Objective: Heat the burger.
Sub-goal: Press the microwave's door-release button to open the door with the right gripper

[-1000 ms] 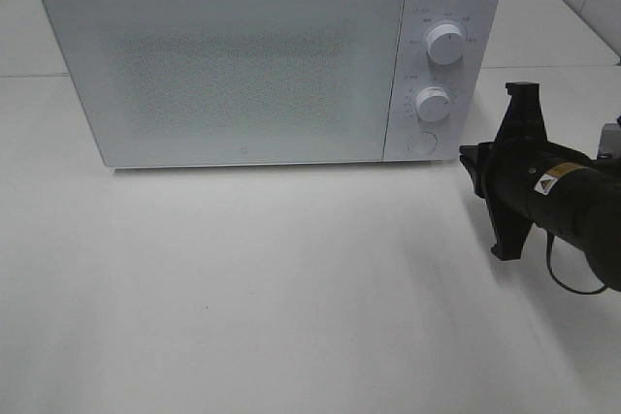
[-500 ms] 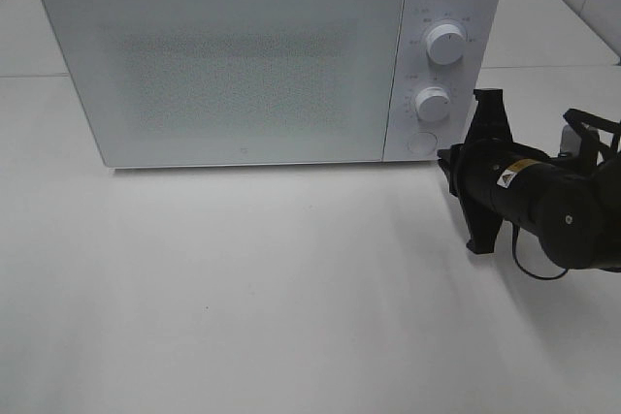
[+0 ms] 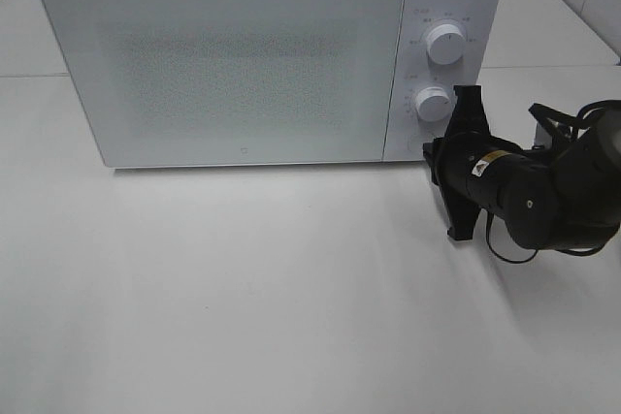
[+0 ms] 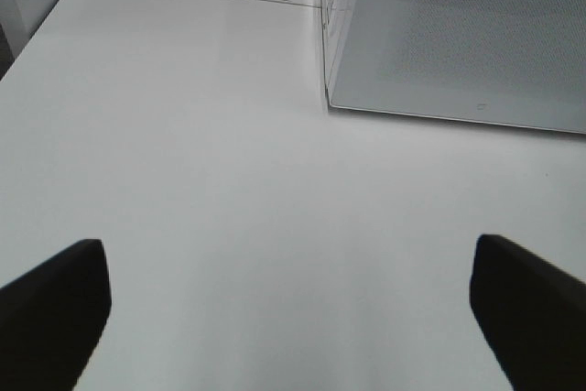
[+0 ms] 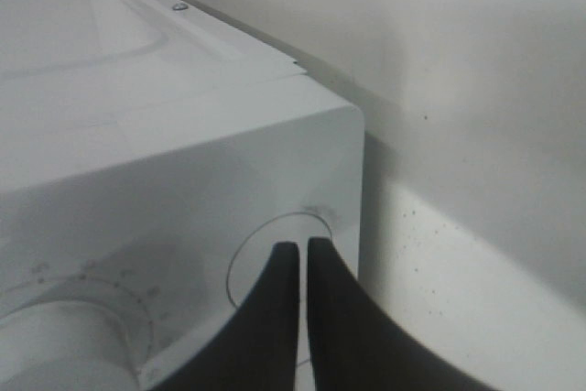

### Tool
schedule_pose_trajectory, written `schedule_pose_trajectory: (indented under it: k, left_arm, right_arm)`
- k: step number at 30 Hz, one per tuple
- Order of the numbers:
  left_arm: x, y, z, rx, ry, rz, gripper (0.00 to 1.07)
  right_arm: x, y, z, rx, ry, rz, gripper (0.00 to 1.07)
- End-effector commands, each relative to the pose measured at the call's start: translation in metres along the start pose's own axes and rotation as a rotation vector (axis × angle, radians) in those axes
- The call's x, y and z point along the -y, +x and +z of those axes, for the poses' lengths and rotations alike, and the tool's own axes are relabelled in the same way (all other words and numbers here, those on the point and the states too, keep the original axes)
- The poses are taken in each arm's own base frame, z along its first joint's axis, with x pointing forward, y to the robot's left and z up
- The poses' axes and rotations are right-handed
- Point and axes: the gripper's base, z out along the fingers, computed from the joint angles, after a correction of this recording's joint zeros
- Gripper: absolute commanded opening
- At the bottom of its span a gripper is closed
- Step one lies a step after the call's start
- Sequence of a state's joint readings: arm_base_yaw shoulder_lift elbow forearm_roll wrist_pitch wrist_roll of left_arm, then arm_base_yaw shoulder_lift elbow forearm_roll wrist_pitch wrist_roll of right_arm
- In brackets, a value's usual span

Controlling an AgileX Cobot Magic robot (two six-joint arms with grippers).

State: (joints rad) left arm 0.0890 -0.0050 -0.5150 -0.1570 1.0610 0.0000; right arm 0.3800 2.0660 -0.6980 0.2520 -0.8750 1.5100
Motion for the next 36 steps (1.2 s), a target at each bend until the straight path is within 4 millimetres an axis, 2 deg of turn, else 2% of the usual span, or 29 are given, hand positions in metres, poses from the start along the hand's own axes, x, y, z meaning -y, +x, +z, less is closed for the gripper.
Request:
schedule_pose_trajectory:
  k: [1, 13, 25, 36]
  left_arm:
    - [0.0, 0.001, -0.001, 0.009, -0.003, 0.001, 1.02]
    - [0.0, 0.001, -0.001, 0.009, -0.003, 0.001, 1.02]
    - [0.0, 0.001, -0.001, 0.009, -0.003, 0.001, 1.02]
    - [0.0, 0.001, -0.001, 0.009, -0.003, 0.001, 1.02]
  right_arm:
    - [-0.001, 0.0, 0.005, 0.019, -0.005, -0.006, 0.0]
    - [-0.003, -0.001, 0.02, 0.051, -0.026, 0.012, 0.0]
    - [-0.023, -0.004, 0.015, 0.088, -0.191, -0.004, 0.0]
    - [-0.036, -0.003, 0.009, 0.087, -0.229, -0.008, 0.0]
